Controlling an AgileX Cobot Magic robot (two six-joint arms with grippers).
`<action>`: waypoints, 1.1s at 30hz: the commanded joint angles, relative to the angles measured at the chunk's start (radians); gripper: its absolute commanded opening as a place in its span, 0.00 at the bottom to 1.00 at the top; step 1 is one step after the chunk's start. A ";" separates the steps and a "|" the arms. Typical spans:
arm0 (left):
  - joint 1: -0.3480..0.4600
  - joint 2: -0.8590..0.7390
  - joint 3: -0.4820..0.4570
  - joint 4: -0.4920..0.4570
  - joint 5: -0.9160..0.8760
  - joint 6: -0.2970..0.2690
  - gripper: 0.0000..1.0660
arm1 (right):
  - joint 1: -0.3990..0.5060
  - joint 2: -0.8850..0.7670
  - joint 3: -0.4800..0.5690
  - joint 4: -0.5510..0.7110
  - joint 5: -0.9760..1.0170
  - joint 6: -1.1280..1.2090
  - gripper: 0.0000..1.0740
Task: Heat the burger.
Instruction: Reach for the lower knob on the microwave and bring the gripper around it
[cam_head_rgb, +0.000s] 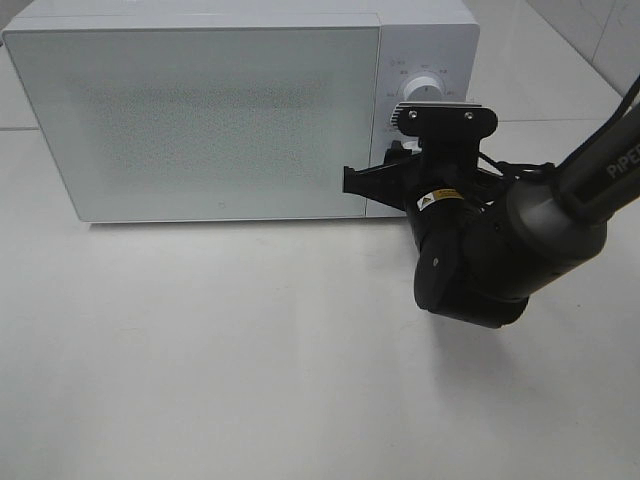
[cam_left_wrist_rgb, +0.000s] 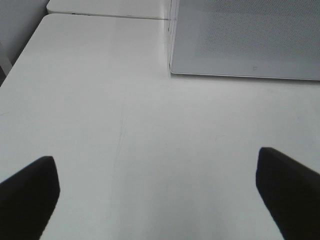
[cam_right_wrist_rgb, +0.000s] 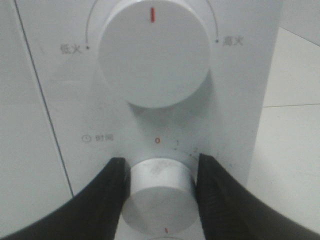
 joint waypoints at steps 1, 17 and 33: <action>0.003 -0.025 0.004 0.001 -0.014 -0.005 0.94 | 0.000 0.000 -0.008 -0.035 -0.038 0.068 0.09; 0.003 -0.025 0.004 0.001 -0.014 -0.005 0.94 | 0.000 0.000 -0.008 -0.035 0.030 0.518 0.10; 0.003 -0.025 0.004 0.001 -0.014 -0.005 0.94 | 0.000 0.000 -0.008 -0.040 0.132 0.858 0.10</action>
